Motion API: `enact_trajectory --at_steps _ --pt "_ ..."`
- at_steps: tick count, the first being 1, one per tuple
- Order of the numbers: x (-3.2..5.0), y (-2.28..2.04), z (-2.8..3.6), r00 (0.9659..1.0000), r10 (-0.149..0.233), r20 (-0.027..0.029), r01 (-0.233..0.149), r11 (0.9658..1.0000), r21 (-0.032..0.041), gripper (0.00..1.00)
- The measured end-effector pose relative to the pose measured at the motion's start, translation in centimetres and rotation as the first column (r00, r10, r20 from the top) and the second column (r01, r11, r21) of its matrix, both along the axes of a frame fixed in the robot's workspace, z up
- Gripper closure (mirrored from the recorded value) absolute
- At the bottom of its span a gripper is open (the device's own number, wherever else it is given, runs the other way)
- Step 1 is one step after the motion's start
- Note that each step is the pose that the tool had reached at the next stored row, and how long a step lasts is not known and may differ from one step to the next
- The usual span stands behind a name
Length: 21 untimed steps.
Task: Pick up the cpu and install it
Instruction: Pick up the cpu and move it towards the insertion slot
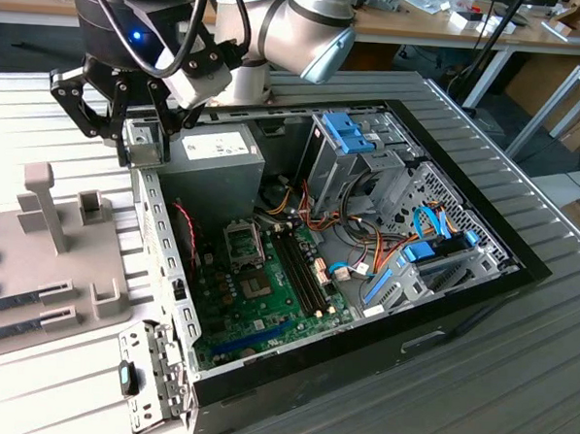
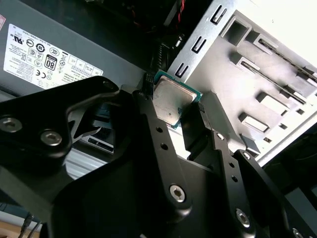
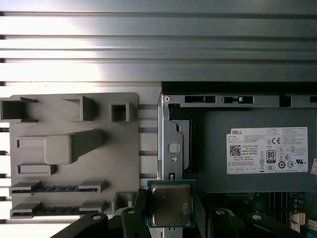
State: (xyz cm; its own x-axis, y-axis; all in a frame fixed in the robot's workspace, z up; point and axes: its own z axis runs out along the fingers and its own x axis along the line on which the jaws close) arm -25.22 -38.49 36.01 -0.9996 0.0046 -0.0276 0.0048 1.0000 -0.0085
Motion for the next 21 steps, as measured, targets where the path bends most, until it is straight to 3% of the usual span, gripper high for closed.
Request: enact_trajectory --at_steps 21 --pt "1.56 0.0 -0.41 1.0 0.0 -0.0001 0.0 1.0 0.0 0.53"
